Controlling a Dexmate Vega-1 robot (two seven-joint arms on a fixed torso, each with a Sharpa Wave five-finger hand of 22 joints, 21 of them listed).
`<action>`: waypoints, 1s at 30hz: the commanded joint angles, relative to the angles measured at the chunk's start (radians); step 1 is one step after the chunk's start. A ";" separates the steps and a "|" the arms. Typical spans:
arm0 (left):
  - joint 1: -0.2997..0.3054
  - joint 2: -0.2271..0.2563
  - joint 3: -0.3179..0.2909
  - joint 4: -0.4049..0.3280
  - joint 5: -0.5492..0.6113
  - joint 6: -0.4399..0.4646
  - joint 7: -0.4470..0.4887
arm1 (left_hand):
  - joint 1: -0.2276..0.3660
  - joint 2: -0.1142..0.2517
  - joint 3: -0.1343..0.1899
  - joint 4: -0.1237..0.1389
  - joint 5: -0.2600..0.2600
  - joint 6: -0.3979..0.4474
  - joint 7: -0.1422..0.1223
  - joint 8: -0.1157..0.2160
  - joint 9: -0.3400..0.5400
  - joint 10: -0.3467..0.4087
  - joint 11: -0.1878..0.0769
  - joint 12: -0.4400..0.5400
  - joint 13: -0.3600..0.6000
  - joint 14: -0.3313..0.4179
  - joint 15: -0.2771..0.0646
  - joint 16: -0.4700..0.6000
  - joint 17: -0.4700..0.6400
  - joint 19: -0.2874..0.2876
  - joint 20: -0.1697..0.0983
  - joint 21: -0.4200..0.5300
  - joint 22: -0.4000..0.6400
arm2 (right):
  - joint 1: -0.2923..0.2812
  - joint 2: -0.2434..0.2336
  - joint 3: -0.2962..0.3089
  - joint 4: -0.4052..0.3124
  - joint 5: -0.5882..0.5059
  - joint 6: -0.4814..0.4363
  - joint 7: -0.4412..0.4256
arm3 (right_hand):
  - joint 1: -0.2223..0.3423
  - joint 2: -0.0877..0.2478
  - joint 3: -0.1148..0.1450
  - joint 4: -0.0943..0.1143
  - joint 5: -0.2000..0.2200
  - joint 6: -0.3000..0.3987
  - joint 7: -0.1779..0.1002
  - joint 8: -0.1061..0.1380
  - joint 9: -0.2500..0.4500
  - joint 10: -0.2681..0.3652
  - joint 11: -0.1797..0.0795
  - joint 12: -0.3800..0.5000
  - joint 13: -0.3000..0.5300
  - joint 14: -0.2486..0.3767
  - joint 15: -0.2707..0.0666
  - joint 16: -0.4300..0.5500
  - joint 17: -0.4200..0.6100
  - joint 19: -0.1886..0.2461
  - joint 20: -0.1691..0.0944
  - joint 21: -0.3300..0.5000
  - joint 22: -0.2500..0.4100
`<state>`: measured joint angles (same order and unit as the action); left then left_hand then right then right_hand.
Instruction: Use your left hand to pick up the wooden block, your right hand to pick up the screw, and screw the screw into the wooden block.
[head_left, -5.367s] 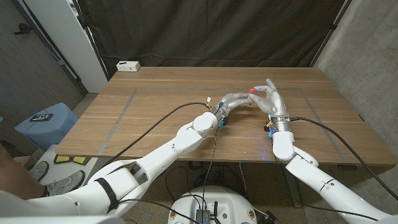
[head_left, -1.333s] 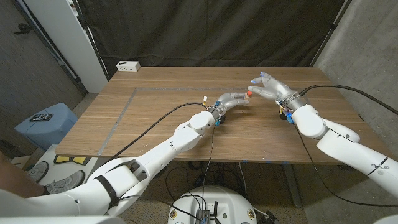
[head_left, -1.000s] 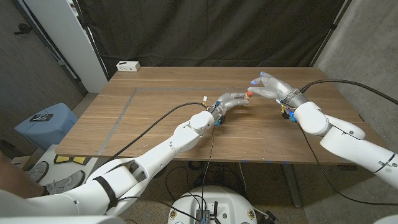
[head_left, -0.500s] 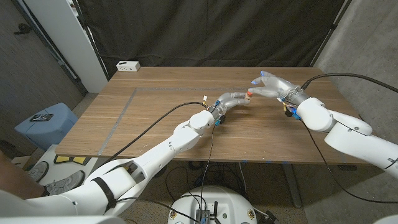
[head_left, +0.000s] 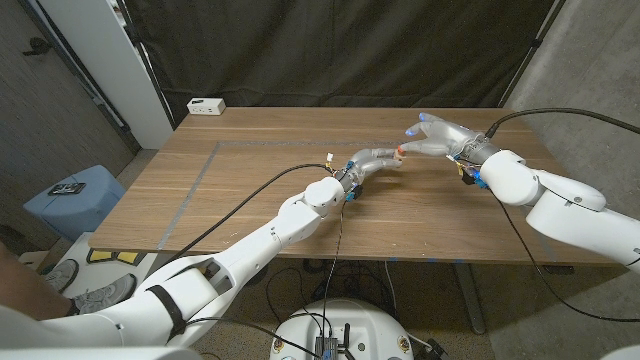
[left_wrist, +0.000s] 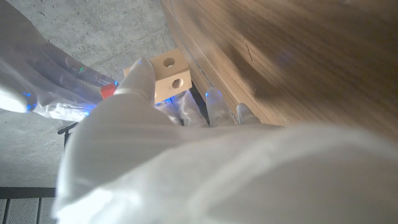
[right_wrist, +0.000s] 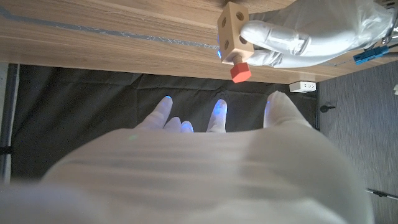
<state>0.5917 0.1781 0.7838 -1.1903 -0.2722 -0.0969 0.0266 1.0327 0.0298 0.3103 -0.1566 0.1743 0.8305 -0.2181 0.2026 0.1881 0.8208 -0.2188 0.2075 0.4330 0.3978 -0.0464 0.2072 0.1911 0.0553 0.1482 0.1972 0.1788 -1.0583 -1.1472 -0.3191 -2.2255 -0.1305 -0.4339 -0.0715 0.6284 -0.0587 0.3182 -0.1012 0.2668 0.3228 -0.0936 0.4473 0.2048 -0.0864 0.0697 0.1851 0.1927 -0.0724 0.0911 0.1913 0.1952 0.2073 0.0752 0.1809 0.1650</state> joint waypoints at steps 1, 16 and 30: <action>-0.008 0.005 0.001 -0.012 -0.014 0.032 -0.017 | -0.008 0.005 0.001 0.009 0.004 -0.002 0.002 0.002 0.002 0.010 -0.003 0.007 0.002 0.002 -0.061 -0.001 0.002 -0.005 0.006 0.003 0.004 | 0.050 -0.034 -0.037 -0.030 -0.037 -0.060 0.072 | 0.018 -0.001 0.006 -0.013 0.005 0.003 -0.009 -0.004 0.000 -0.010 -0.001 0.000 0.002 -0.008 0.001 -0.002 -0.001 -0.003 0.004 0.003 0.003; -0.014 0.009 0.008 -0.009 -0.011 0.039 -0.023 | -0.014 0.005 -0.001 0.011 0.004 -0.004 0.005 0.001 0.003 0.008 -0.003 0.007 0.003 0.003 -0.059 0.001 0.003 -0.006 0.007 0.003 0.004 | 0.144 -0.046 -0.094 -0.037 -0.087 -0.099 0.177 | 0.070 -0.004 0.030 -0.051 -0.006 -0.015 -0.020 -0.017 0.002 -0.046 0.001 -0.004 0.002 -0.030 0.006 -0.003 -0.001 -0.015 0.013 0.001 0.003; -0.011 0.011 0.009 -0.013 -0.010 0.043 -0.019 | -0.021 0.007 -0.004 0.015 0.004 -0.004 0.008 0.000 0.003 0.007 -0.003 0.007 0.003 0.005 -0.055 0.003 0.003 -0.006 0.008 0.004 0.004 | 0.251 -0.056 -0.149 -0.037 -0.123 -0.134 0.336 | 0.111 -0.006 0.050 -0.070 -0.018 -0.027 -0.028 -0.026 0.003 -0.071 -0.002 -0.003 0.003 -0.051 0.011 -0.005 0.000 -0.033 0.024 -0.002 0.003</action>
<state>0.5790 0.1873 0.7911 -1.2013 -0.2831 -0.0586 0.0062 1.0227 0.0318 0.3069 -0.1489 0.1728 0.8273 -0.2148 0.2025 0.1887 0.8196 -0.2201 0.2079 0.4338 0.3978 -0.0464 0.2072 0.1911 0.0553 0.1481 0.1972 0.1788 -0.8812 -1.1955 -0.4277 -2.2593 -0.2190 -0.5361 0.1413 0.7276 -0.0607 0.3650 -0.1631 0.2512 0.2979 -0.1184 0.4248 0.2049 -0.1417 0.0679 0.1808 0.1927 -0.1132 0.1034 0.1913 0.1954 0.1800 0.0949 0.1809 0.1649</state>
